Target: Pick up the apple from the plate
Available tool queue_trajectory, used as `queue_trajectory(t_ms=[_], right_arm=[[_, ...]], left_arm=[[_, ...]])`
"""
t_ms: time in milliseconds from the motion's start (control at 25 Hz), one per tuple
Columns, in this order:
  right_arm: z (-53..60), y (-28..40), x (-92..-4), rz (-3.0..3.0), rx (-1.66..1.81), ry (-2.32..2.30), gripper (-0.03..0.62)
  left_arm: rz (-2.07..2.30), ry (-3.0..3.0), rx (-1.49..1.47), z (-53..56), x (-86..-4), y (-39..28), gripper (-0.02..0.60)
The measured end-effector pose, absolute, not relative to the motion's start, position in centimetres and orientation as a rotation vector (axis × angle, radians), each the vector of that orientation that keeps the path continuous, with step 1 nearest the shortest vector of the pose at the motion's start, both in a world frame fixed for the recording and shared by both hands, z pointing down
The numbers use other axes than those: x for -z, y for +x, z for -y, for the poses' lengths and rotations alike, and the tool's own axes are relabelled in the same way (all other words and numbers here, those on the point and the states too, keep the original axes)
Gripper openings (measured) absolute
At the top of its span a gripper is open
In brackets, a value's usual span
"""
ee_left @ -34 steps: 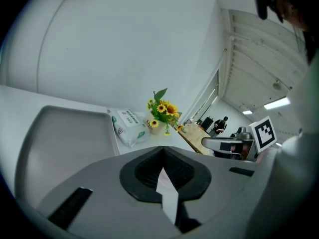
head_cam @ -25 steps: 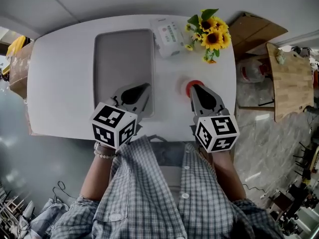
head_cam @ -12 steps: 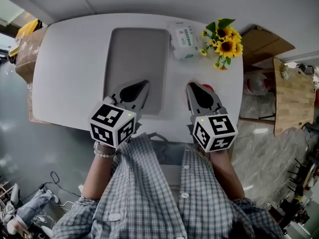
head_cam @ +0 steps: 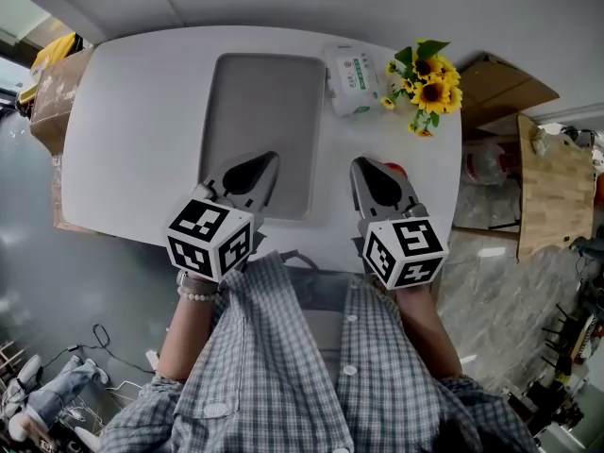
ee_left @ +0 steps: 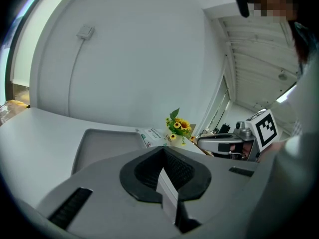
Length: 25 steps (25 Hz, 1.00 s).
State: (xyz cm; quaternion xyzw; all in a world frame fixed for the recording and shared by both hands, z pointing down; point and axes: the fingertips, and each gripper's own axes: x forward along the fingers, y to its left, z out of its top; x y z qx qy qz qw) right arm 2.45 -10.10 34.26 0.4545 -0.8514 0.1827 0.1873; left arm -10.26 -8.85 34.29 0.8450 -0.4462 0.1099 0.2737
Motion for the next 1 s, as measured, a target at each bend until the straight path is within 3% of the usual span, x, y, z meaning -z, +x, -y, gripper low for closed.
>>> queue_trajectory(t_ms=[1000], right_arm=[[10.29,2.03,-34.35,2.405,-0.505,1.233,0.031]], left_arm=[[1.206,2.281,-0.319,8.96,-34.16,-10.11,0.009]])
